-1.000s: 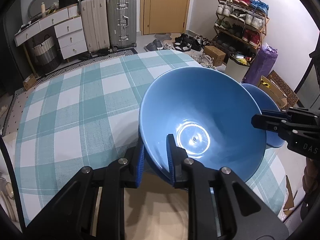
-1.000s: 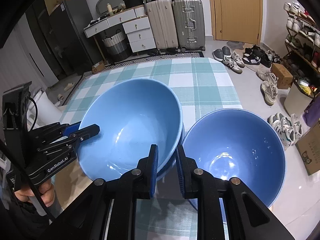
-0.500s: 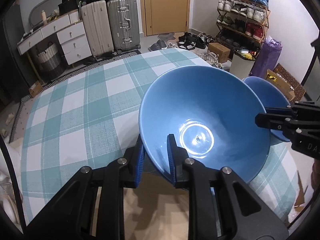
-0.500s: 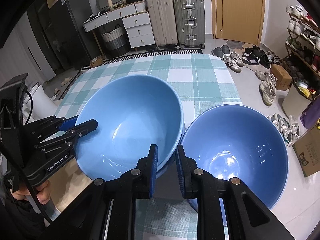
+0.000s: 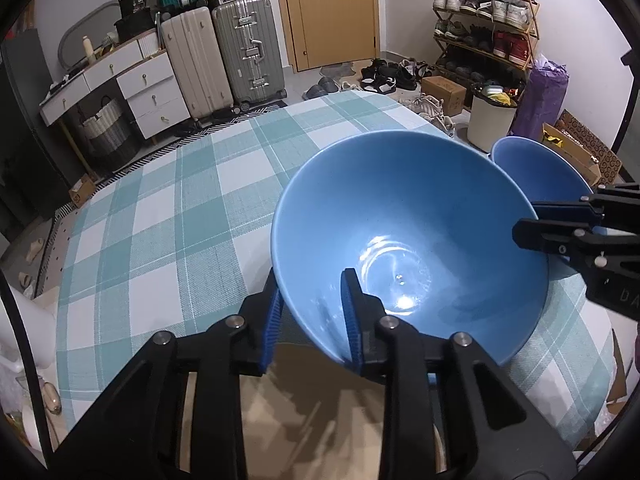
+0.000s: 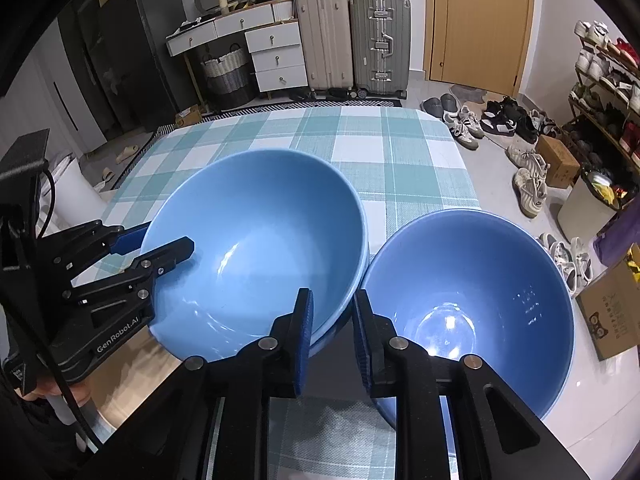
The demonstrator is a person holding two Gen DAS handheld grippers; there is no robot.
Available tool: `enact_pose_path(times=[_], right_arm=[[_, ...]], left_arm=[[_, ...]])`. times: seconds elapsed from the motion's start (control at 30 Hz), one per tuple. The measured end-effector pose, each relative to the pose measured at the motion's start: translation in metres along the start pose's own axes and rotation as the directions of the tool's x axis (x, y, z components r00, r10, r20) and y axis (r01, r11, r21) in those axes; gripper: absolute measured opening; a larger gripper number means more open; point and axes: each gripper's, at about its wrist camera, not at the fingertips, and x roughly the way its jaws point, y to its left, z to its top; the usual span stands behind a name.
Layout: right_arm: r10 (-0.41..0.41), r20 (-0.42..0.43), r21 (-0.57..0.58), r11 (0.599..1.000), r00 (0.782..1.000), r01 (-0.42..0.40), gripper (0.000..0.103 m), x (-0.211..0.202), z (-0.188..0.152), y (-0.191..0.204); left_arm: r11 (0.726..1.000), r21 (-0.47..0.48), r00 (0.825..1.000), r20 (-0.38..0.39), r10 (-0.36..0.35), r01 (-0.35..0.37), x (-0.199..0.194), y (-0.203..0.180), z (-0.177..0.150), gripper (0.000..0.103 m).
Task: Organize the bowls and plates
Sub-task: 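Lower the held bowls onto the tablecloth and open both grippers, then move both open tools toward the two blue bowls on the tablecloth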
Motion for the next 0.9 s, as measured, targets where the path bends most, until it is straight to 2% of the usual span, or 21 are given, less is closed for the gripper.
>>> enact_pose_path(times=[0.23,0.6,0.67,0.83,0.9], right_arm=[[-0.001,0.011,-0.035,0.999,1.0,0.002,0.02,-0.004,0.0,0.006],[0.001,0.011,-0.027,1.0,1.0,-0.001,0.022,-0.011,-0.002,0.004],[0.01,0.011,-0.021,1.0,1.0,-0.01,0.027,-0.013,-0.002,0.003],[0.042,0.038,0.007,0.999,0.998,-0.042,0.067,-0.026,-0.004,-0.001],[0.048,0.053,0.017,0.999,0.997,-0.049,0.078,-0.032,-0.004,-0.003]], left_arm=[[1.0,-0.018,1.0,-0.007,-0.015,0.014,-0.001,0.005,0.0,0.025],[0.998,-0.051,0.999,-0.04,-0.034,0.032,0.003,0.015,-0.004,0.028],[0.998,-0.056,0.999,-0.043,-0.029,0.027,0.004,0.015,-0.005,0.035],[0.992,-0.116,0.996,-0.07,-0.064,0.055,0.009,0.025,-0.005,0.045],[0.989,-0.127,0.994,-0.07,-0.079,0.07,0.006,0.027,-0.005,0.051]])
